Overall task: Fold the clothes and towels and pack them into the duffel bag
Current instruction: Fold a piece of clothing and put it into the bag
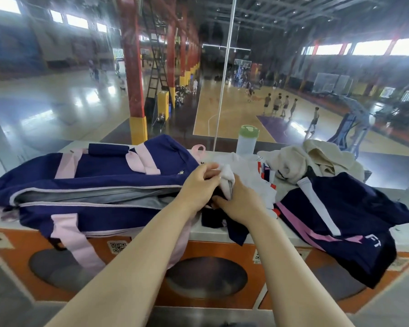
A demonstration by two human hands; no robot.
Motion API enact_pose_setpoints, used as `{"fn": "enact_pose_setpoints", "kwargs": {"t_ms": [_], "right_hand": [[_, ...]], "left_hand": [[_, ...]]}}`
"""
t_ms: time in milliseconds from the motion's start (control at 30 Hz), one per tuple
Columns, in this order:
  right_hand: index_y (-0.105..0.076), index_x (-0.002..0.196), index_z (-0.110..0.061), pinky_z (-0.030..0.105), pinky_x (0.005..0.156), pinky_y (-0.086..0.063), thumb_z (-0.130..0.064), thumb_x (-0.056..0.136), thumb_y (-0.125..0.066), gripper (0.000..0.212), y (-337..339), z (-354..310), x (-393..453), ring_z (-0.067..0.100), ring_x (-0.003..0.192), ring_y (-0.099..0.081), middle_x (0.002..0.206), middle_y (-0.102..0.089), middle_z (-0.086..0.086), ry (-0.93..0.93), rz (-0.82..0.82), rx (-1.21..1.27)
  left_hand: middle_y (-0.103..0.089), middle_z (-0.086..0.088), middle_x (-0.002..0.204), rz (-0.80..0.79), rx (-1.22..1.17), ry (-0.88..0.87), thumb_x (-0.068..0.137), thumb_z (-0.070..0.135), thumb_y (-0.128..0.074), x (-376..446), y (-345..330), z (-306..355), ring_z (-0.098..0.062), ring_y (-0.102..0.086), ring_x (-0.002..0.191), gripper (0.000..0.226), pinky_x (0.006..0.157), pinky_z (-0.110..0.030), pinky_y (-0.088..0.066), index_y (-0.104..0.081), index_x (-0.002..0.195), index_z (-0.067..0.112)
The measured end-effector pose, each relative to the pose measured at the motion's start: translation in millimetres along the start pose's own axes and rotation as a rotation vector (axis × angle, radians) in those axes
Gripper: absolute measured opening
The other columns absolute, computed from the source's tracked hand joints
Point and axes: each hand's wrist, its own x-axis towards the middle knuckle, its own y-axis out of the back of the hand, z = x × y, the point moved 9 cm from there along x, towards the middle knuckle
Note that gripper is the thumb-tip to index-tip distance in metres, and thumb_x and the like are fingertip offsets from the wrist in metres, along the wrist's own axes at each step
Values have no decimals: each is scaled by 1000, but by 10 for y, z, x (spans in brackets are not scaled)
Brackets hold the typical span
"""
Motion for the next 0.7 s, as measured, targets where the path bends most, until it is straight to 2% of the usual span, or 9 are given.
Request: {"fn": "enact_pose_setpoints", "kwargs": {"t_ms": [100, 200, 267, 333, 433, 500, 567, 633, 700], "right_hand": [[-54, 117, -17, 33, 73, -48, -27, 96, -44, 24, 112, 79, 68, 24, 89, -61, 100, -66, 5, -80, 117, 120], [-52, 96, -16, 26, 59, -38, -22, 98, -43, 11, 159, 178, 98, 20, 79, -54, 77, -55, -5, -129, 171, 295], [-55, 97, -15, 25, 60, -38, -26, 98, -46, 14, 211, 258, 46, 16, 75, -52, 76, -53, -6, -176, 230, 487], [-58, 101, -10, 27, 62, -39, -32, 101, -40, 28, 254, 325, -52, 15, 71, -51, 78, -56, 1, -242, 294, 648], [-57, 93, -33, 28, 68, -42, -40, 101, -38, 22, 296, 331, -164, 11, 78, -56, 86, -62, -3, -309, 381, 944], [-54, 83, -36, 27, 69, -43, -40, 101, -40, 23, 397, 305, -191, 10, 78, -57, 86, -62, -5, -302, 460, 1058], [-55, 88, -32, 29, 68, -44, -33, 100, -40, 20, 528, 256, -198, 13, 75, -57, 81, -61, -4, -246, 523, 983], [-55, 95, -26, 29, 65, -44, -25, 98, -42, 14, 631, 134, -205, 15, 71, -56, 74, -57, -4, -144, 549, 758], [-55, 99, -30, 19, 60, -44, -21, 96, -47, 13, 636, -69, -219, 8, 70, -58, 75, -58, -10, 20, 501, 598]], "left_hand": [[-64, 12, 124, -40, -299, 49, 98, 7, -49, -27, -49, -124, -7, -58, 117, 36, 99, -32, -48, -53, 127, 28], [-59, 12, 128, 29, -336, 67, 98, 6, -46, 23, 33, -188, -6, -54, 119, 39, 105, -37, -44, -51, 128, 29], [-57, 5, 129, 35, -365, 129, 97, 11, -49, 52, -6, -237, -11, -54, 118, 41, 107, -37, -42, -46, 136, 24], [-57, -3, 130, -11, -415, 201, 98, 18, -50, 40, -139, -270, -17, -55, 120, 42, 107, -34, -41, -43, 140, 16], [-50, -8, 142, -87, -428, 287, 101, 26, -46, 7, -297, -315, -20, -49, 129, 45, 105, -29, -37, -39, 143, 10], [-46, -6, 146, -123, -417, 289, 102, 35, -41, 0, -325, -331, -19, -45, 133, 51, 107, -29, -34, -36, 147, 12], [-46, -1, 147, -141, -421, 244, 101, 43, -36, 12, -315, -289, -18, -42, 136, 54, 108, -31, -32, -36, 148, 17], [-46, 0, 148, -127, -486, 206, 101, 48, -30, 41, -284, -231, -17, -39, 138, 56, 111, -34, -29, -38, 148, 19], [-48, -5, 147, -114, -618, 230, 99, 55, -27, 53, -272, -199, -21, -40, 137, 62, 110, -38, -32, -40, 147, 18]]}}
